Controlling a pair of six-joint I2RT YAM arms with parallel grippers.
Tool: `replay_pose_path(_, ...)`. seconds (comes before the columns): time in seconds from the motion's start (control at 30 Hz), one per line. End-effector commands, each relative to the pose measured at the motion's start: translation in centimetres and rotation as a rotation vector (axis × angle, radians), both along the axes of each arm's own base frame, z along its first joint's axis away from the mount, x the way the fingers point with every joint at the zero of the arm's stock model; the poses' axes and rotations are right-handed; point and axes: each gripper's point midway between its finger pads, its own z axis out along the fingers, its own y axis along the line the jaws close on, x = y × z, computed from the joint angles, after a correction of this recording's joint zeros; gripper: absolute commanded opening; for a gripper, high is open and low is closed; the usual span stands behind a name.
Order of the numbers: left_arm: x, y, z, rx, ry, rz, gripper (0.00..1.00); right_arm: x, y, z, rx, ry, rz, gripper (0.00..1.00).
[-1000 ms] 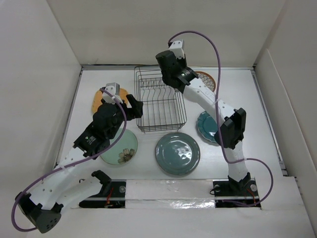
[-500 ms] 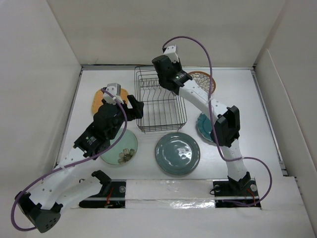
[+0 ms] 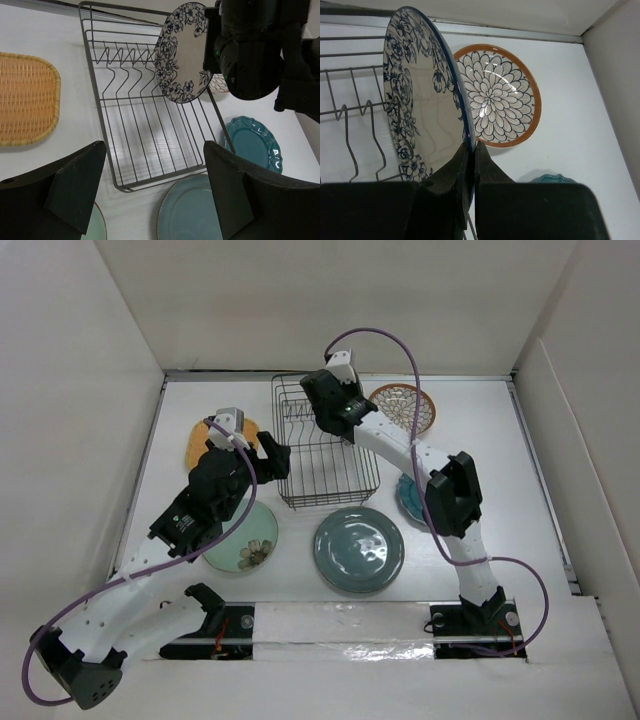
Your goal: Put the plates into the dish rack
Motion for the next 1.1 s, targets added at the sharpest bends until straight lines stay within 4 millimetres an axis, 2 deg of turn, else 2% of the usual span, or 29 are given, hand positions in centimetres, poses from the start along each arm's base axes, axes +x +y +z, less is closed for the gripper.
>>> replay_pose_path(0.0,-0.1,0.1,1.3,-0.025,-0.047,0.002,0.77,-0.2,1.2,1.2,0.096,-0.085,-0.022,0.00)
replay_pose_path(0.13,-0.1,0.1,1.3,-0.025,-0.047,0.002,0.77,-0.3,1.2,0.1,0.119,-0.086,-0.034,0.03)
replay_pose_path(0.23,-0.2,0.2,1.3,-0.025,-0.053,0.003,0.77,-0.3,1.6,0.2,0.157,-0.085,-0.028,0.31)
replay_pose_path(0.27,-0.2,0.2,1.3,-0.025,-0.053,0.003,0.77,-0.3,1.7,0.9,0.172,-0.086,-0.024,0.44)
replay_pose_path(0.37,-0.3,0.1,1.4,-0.028,-0.056,-0.005,0.77,-0.2,2.1,2.7,0.250,-0.102,0.008,0.63)
replay_pose_path(0.4,-0.2,0.0,1.3,-0.027,-0.055,-0.006,0.77,-0.3,1.5,4.4,0.296,-0.122,0.015,0.66)
replay_pose_path(0.43,-0.3,0.0,1.3,-0.026,-0.055,-0.013,0.77,-0.2,1.9,5.0,0.359,-0.116,0.052,0.68)
replay_pose_path(0.47,-0.3,0.0,1.4,-0.028,-0.059,-0.013,0.77,0.2,1.3,6.0,0.406,-0.137,0.059,0.72)
replay_pose_path(0.5,-0.4,0.0,1.5,-0.030,-0.061,-0.013,0.77,-0.5,0.5,7.4,0.447,-0.152,0.078,0.75)
replay_pose_path(0.53,-0.4,0.1,1.6,-0.029,-0.063,-0.012,0.77,-0.8,0.7,7.9,0.498,-0.150,0.117,0.78)
replay_pose_path(0.57,-0.4,0.1,1.7,-0.031,-0.066,-0.010,0.77,-0.5,0.0,9.0,0.540,-0.189,0.126,0.84)
replay_pose_path(0.6,-0.5,0.2,1.7,-0.032,-0.067,-0.010,0.77,-0.9,-0.7,7.6,0.540,-0.166,0.128,0.86)
replay_pose_path(0.63,-0.5,0.1,1.7,-0.030,-0.067,-0.012,0.77,-2.0,-1.6,9.9,0.597,-0.206,0.154,0.87)
replay_pose_path(0.67,-0.5,0.1,1.7,-0.032,-0.068,-0.013,0.77,-2.1,-2.2,10.8,0.637,-0.249,0.162,0.87)
replay_pose_path(0.7,-0.5,0.1,1.8,-0.034,-0.070,-0.016,0.77,-2.0,-3.9,11.2,0.659,-0.272,0.153,0.87)
replay_pose_path(0.73,-0.5,0.0,1.7,-0.032,-0.068,-0.019,0.77,-3.2,-4.8,10.8,0.693,-0.266,0.175,0.86)
replay_pose_path(0.77,-0.5,0.0,1.7,-0.031,-0.068,-0.021,0.77,-3.2,-5.6,11.8,0.736,-0.322,0.186,0.72)
replay_pose_path(0.8,-0.5,0.0,1.7,-0.030,-0.067,-0.021,0.77,-3.0,-7.8,11.9,0.757,-0.361,0.164,0.52)
replay_pose_path(0.83,-0.5,-0.1,1.8,-0.032,-0.069,-0.024,0.77,-3.2,-8.6,9.4,0.781,-0.331,0.163,0.29)
replay_pose_path(0.87,-0.6,-0.1,1.9,-0.034,-0.073,-0.027,0.76,-3.3,-9.9,10.6,0.820,-0.384,0.168,0.00)
replay_pose_path(0.9,-0.7,-0.1,1.9,-0.031,-0.075,-0.031,0.69,-2.6,-12.4,9.7,0.829,-0.393,0.127,0.00)
replay_pose_path(0.93,-0.7,-0.2,1.9,-0.031,-0.075,-0.037,0.63,-2.2,-12.9,8.6,0.848,-0.372,0.141,0.00)
replay_pose_path(0.97,-0.8,-0.2,2.1,-0.034,-0.080,-0.043,0.54,-1.5,-13.7,5.9,0.870,-0.330,0.109,0.00)
replay_pose_path(1.0,-0.8,-0.3,2.1,-0.031,-0.082,-0.047,0.23,-0.9,-14.6,4.4,0.882,-0.304,0.093,0.00)
replay_pose_path(1.03,-0.9,-0.3,2.2,-0.031,-0.085,-0.050,0.12,-0.2,-16.2,2.9,0.911,-0.286,0.064,0.00)
replay_pose_path(1.07,-0.9,-0.3,2.1,-0.030,-0.084,-0.049,0.05,0.4,-16.8,1.9,0.925,-0.279,0.055,0.13)
